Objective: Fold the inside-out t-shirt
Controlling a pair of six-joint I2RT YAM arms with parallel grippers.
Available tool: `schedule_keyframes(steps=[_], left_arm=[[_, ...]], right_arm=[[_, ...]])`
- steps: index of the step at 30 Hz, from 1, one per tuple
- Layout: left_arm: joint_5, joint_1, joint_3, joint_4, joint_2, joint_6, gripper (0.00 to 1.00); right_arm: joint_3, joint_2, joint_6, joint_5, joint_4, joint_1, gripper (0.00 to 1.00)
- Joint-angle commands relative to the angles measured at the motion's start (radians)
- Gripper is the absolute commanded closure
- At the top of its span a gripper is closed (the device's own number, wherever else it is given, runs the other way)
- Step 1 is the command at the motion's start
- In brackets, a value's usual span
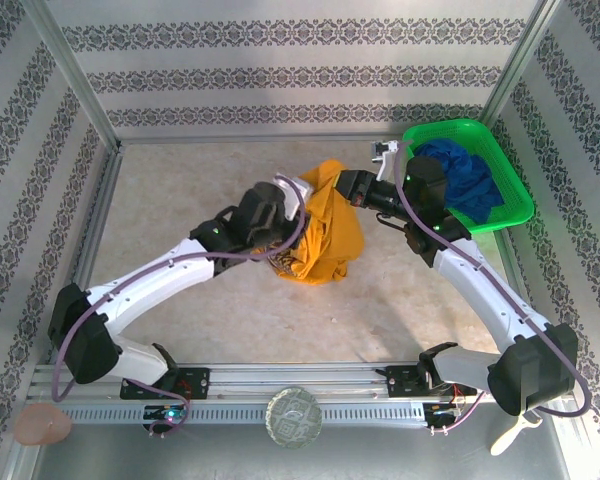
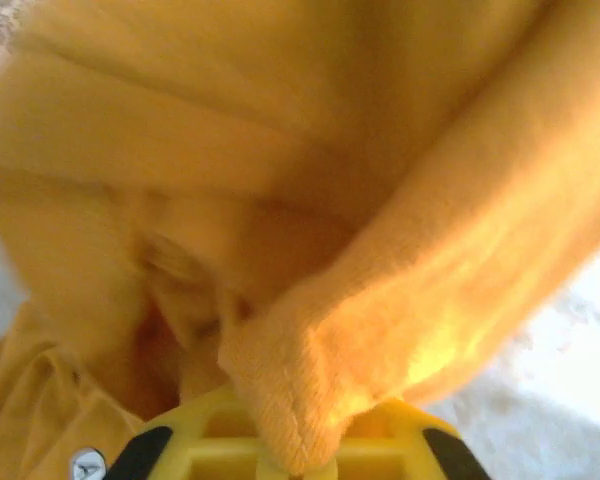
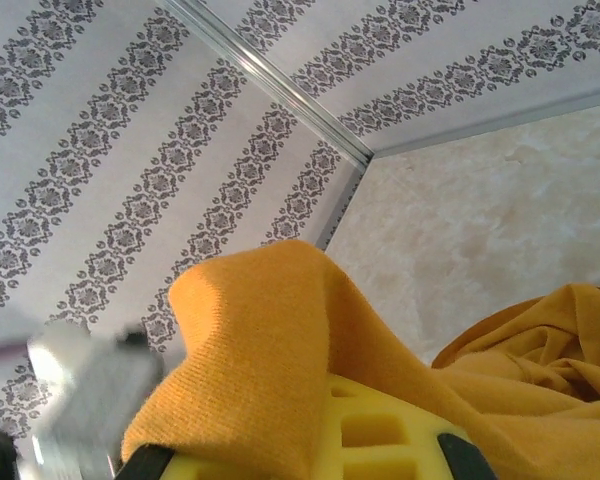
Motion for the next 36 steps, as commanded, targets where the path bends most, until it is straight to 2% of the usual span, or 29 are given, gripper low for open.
schedule_keyframes(steps=[1,4,5,7,8,11,14,16,20,23,26,29,32,36], left_arm=[[0.255,0.126,0.068,0.100,-0.013,-0.084,1.00],[0.622,0.253,0.059,0.258,-0.031,-0.242,1.00],[0.719,0.285,0.055,0.333,-0.032,-0.323,1.00],[0.847,0.323,0.049,0.476,-0.032,-0.452,1.00],[0.893,0.333,0.043,0.546,-0.029,-0.518,1.00],[0.976,0.343,0.034,0.725,0.005,-0.682,1.00],[0.982,0.344,0.002,0.856,0.029,-0.794,1.00],[0.982,0.347,-0.018,0.900,0.040,-0.830,1.00],[0.973,0.350,-0.039,0.917,0.047,-0.859,1.00],[0.967,0.350,-0.044,0.914,0.051,-0.869,1.00],[0.963,0.350,-0.043,0.921,0.058,-0.885,1.00],[0.961,0.351,-0.044,0.931,0.061,-0.898,1.00],[0.955,0.350,-0.050,0.931,0.061,-0.903,1.00],[0.954,0.350,-0.065,0.935,0.051,-0.910,1.00]], right_arm=[[-0.024,-0.020,-0.013,0.003,0.025,-0.025,1.00],[-0.044,0.017,-0.018,0.044,0.018,-0.071,1.00],[-0.041,0.048,-0.023,0.061,0.014,-0.089,0.90],[-0.020,0.117,-0.042,0.110,-0.016,-0.109,0.55],[-0.006,0.153,-0.057,0.116,-0.031,-0.114,0.45],[-0.023,0.150,-0.072,0.133,-0.038,-0.106,0.40],[-0.096,0.017,-0.095,0.198,-0.083,-0.070,0.39],[-0.150,-0.111,-0.126,0.287,-0.147,-0.022,0.36],[-0.233,-0.332,-0.172,0.440,-0.231,0.106,0.25],[-0.258,-0.409,-0.208,0.538,-0.231,0.207,0.22],[-0.223,-0.375,-0.277,0.587,-0.230,0.279,0.20],[-0.159,-0.277,-0.320,0.587,-0.214,0.303,0.16],[-0.097,-0.175,-0.340,0.607,-0.180,0.307,0.16],[-0.027,-0.081,-0.334,0.618,-0.143,0.273,0.22]])
